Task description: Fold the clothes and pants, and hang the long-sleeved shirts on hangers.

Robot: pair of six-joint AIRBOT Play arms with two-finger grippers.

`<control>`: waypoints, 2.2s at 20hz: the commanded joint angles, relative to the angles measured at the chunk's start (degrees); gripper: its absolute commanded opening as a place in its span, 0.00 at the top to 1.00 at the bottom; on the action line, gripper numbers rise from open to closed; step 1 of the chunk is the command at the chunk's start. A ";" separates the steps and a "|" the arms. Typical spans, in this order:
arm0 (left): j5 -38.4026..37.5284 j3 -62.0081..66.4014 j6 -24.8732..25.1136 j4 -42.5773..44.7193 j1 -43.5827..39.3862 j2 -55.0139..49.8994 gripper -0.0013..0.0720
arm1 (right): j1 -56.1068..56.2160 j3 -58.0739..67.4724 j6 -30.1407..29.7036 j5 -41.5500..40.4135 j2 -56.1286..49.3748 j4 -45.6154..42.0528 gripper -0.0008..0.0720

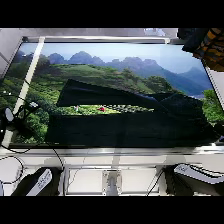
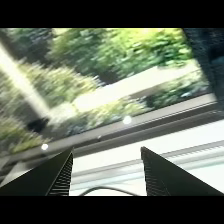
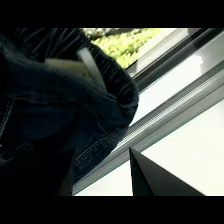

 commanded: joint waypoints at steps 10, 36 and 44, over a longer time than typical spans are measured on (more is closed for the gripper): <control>11.08 17.62 -10.67 -37.27 -1.49 -13.03 0.39 | 4.83 16.06 -3.76 2.62 -0.02 34.71 0.47; 17.33 73.48 -23.04 -24.22 -19.98 -69.22 0.39 | 55.87 15.93 4.48 -12.83 -6.51 23.04 0.47; 10.29 73.50 -23.58 -17.14 -20.04 -69.24 0.88 | 55.87 15.93 4.46 -13.55 -6.51 23.02 0.47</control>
